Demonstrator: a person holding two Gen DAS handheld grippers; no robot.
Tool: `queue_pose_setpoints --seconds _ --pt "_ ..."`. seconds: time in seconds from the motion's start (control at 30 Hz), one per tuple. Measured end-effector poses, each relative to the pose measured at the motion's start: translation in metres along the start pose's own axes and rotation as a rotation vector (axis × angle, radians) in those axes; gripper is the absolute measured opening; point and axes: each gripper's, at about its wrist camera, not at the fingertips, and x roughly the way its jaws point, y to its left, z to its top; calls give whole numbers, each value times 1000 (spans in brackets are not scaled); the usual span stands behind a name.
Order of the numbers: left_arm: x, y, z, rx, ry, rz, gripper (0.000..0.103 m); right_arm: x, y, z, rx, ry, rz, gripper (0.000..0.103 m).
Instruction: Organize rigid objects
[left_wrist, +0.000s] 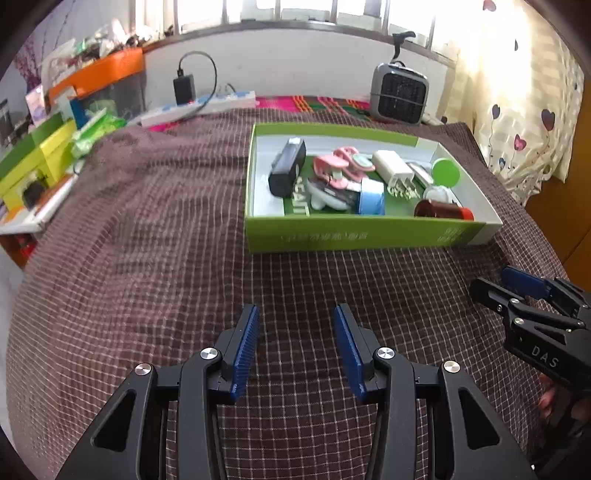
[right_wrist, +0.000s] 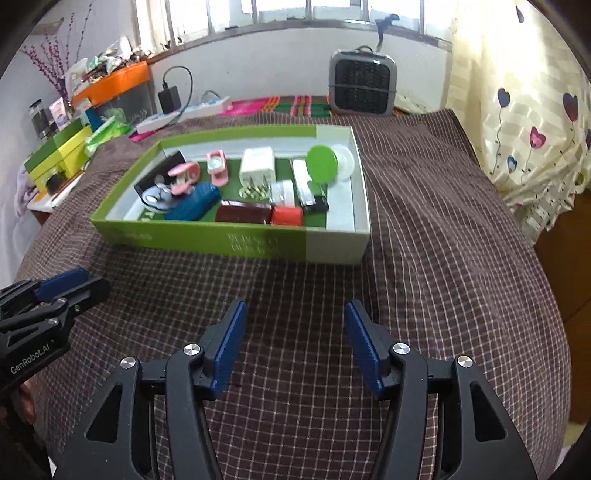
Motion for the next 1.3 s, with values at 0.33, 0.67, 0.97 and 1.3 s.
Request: queue_pose_setpoints --seconds 0.33,0.67,0.97,1.3 --pt "7 -8 1 4 -18 46 45 1 -2 -4 -8 14 -28 60" --pt "12 -15 5 9 -25 67 50 3 -8 -6 7 7 -33 72" --pt "14 -16 7 14 -23 62 53 6 -9 -2 20 10 -44 77" --pt "15 -17 7 16 -23 64 53 7 -10 -1 22 12 -44 78"
